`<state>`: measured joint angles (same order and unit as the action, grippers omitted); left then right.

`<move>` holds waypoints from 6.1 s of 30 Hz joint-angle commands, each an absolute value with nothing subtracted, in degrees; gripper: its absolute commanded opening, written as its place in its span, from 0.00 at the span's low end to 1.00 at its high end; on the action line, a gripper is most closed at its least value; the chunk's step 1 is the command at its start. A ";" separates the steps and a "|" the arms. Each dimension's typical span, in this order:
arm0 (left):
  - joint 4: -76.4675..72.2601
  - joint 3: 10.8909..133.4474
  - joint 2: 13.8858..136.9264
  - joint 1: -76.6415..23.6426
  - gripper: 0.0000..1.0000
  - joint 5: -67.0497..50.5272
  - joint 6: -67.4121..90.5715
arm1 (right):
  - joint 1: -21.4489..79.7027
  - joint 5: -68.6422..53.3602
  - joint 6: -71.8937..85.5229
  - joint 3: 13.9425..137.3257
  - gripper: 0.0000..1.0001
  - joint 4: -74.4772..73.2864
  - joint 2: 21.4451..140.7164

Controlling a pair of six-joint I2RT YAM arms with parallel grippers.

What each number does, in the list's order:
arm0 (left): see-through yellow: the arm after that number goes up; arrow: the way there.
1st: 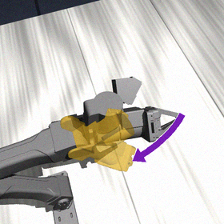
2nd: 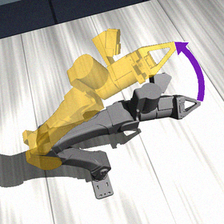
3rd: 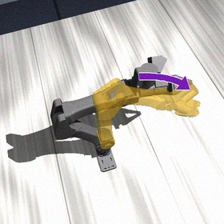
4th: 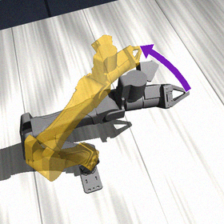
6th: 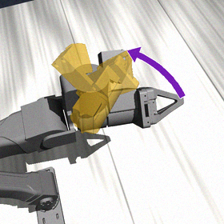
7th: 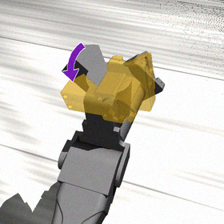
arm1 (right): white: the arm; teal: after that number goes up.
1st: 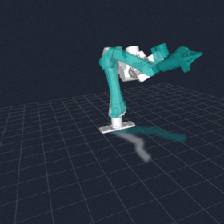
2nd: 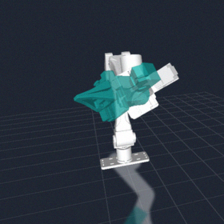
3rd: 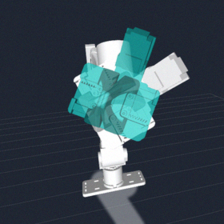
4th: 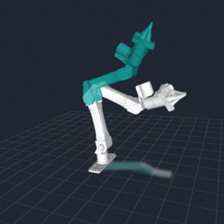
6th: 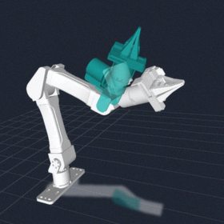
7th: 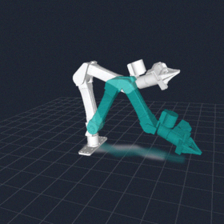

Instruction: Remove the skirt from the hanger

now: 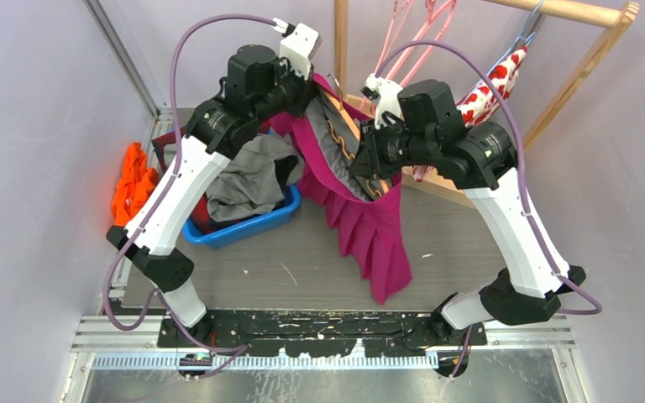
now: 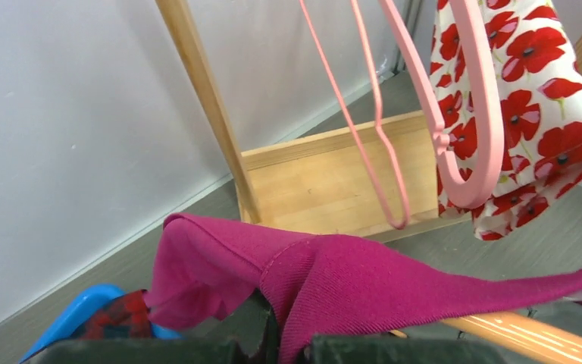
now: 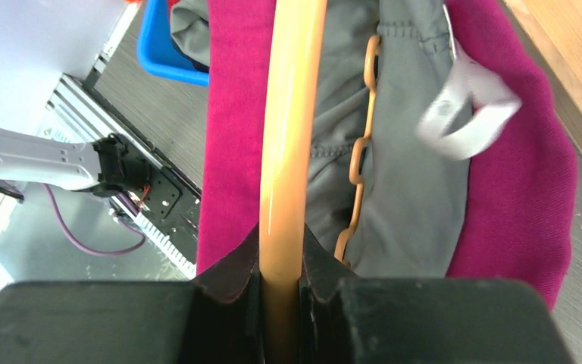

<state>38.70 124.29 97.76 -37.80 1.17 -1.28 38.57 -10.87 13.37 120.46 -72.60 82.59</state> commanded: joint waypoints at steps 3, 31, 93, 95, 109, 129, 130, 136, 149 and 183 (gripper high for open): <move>36.00 128.08 98.79 -33.75 0.00 2.40 -3.89 | 38.96 -10.89 10.92 119.37 0.01 -69.14 80.56; 29.23 132.99 112.31 -12.79 0.00 -13.07 7.11 | 38.86 -6.24 9.77 113.02 0.01 -73.44 76.26; 44.24 111.47 89.54 -27.24 0.73 -36.71 4.37 | 39.02 -3.93 7.66 121.16 0.01 -71.81 81.84; 45.50 110.51 88.59 -29.10 0.74 -34.17 2.67 | 39.02 -4.01 7.71 121.51 0.01 -71.72 82.29; 43.84 109.75 89.10 -32.87 0.78 -31.69 4.07 | 38.98 -4.39 8.30 123.13 0.01 -72.03 83.32; 41.12 115.71 97.54 -36.29 0.00 -15.01 4.93 | 39.02 -4.09 8.52 122.20 0.01 -72.16 81.82; 41.32 115.82 97.34 -36.24 0.00 -14.44 4.59 | 38.98 -3.89 8.52 121.99 0.01 -71.91 81.70; 41.29 116.69 97.29 -36.44 0.00 -15.22 5.85 | 39.00 -1.90 8.84 120.28 0.01 -66.08 83.04; 40.26 115.74 96.30 -40.97 0.00 -17.29 8.56 | 39.02 3.69 9.39 111.55 0.01 -46.05 88.08; 44.02 143.05 112.89 -16.89 0.00 -5.45 1.15 | 39.00 1.52 9.75 113.38 0.01 -70.45 69.02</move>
